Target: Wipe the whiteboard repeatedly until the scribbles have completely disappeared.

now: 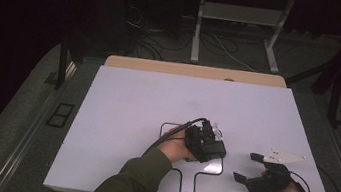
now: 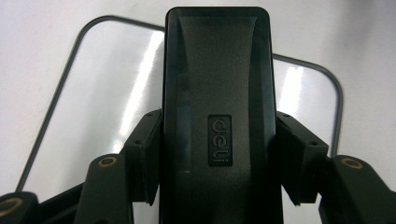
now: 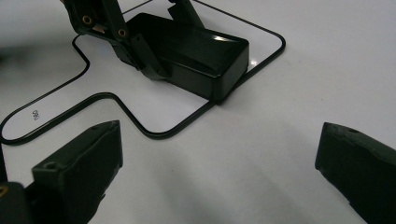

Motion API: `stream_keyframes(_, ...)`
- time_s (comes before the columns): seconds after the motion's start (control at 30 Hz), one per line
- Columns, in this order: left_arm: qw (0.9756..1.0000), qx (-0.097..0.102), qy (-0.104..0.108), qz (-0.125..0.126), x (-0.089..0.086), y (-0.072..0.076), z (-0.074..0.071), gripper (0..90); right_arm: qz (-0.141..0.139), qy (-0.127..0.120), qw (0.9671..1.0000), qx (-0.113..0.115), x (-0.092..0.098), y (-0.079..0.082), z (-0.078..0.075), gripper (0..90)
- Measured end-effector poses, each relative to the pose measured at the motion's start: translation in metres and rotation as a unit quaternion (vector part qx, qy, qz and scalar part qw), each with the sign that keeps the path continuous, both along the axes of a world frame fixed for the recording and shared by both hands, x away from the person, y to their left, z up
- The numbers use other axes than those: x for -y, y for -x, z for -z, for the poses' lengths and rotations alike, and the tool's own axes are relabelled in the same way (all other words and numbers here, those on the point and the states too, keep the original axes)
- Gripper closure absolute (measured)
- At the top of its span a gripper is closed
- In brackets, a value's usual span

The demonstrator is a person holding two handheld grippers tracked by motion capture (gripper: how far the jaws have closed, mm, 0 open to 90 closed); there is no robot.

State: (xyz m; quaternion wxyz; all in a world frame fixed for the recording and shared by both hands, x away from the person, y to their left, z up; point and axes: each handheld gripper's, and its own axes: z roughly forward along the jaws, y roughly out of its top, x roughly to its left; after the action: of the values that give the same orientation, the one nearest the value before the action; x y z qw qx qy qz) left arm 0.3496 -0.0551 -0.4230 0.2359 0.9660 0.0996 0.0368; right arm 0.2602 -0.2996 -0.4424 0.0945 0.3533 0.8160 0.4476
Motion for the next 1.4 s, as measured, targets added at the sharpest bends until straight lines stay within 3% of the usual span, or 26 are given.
stream_keyframes(0.07,0.9999,-0.007,0.006,-0.004,-0.002,-0.005,0.001,39.2,0.000,0.000,1.0000,0.000,0.000,0.000,0.000,0.0)
stream_keyframes(0.43,0.9981,-0.002,0.005,-0.062,-0.010,-0.044,0.001,39.2,0.001,-0.001,1.0000,0.004,0.002,-0.001,0.000,0.0)
stream_keyframes(0.57,0.9990,0.004,-0.007,-0.044,-0.006,-0.038,-0.001,39.2,0.001,-0.001,1.0000,0.003,0.002,-0.001,0.000,0.0)
stream_keyframes(0.73,0.9998,0.000,-0.006,-0.019,0.009,-0.023,-0.001,39.2,0.000,0.001,1.0000,0.002,0.001,0.000,0.000,0.0)
stream_keyframes(0.83,0.9998,-0.002,-0.002,-0.021,0.014,-0.024,0.000,39.2,0.000,0.001,1.0000,0.002,0.001,0.000,0.000,0.0)
stream_keyframes(0.97,0.9994,0.004,0.000,-0.036,0.016,-0.037,0.001,39.2,0.000,0.002,1.0000,0.002,0.001,0.000,-0.001,0.0)
stream_keyframes(1.0,0.9993,0.012,-0.003,-0.037,0.016,-0.041,0.000,39.2,-0.001,0.003,1.0000,0.004,0.001,0.000,0.000,0.0)
stream_keyframes(1.13,0.9986,0.010,-0.008,-0.051,0.017,-0.048,0.000,39.1,0.001,0.001,1.0000,0.004,0.002,0.000,-0.001,0.0)
stream_keyframes(1.33,0.9993,0.012,-0.009,-0.033,0.018,-0.040,0.000,39.2,-0.001,0.001,1.0000,0.004,0.002,0.001,-0.001,0.0)
stream_keyframes(1.4,0.9996,0.003,-0.006,-0.026,0.017,-0.033,0.000,39.1,-0.002,0.003,1.0000,0.006,0.002,0.000,-0.001,0.0)
